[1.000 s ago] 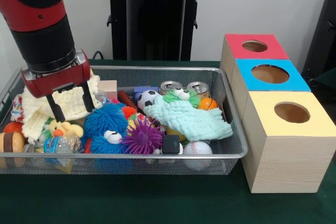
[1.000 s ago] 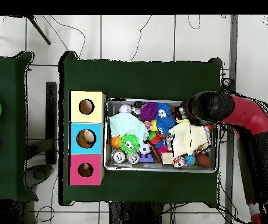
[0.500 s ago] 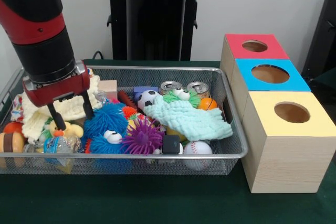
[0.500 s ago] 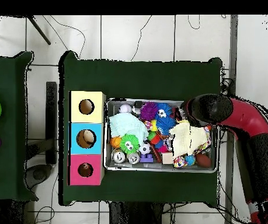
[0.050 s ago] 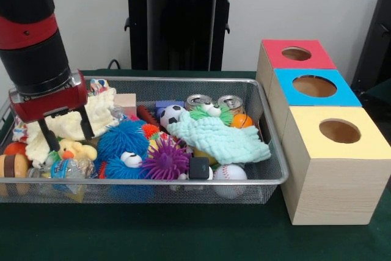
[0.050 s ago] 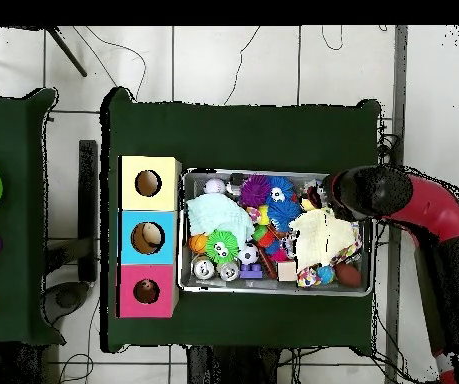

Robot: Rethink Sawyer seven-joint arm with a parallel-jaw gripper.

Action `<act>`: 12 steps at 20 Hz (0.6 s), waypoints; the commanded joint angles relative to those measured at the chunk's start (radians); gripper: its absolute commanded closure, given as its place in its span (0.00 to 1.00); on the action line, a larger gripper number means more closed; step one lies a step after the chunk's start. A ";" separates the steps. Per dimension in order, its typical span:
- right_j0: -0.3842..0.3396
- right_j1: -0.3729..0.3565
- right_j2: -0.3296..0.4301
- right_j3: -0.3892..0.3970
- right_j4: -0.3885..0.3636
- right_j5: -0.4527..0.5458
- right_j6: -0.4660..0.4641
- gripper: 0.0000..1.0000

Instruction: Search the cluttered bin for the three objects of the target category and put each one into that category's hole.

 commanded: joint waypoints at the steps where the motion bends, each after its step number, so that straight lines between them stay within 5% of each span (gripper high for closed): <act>1: -0.029 0.039 0.075 0.026 -0.096 -0.028 -0.300 0.00; 12: -0.063 0.060 0.106 0.028 -0.134 -0.036 -0.306 0.00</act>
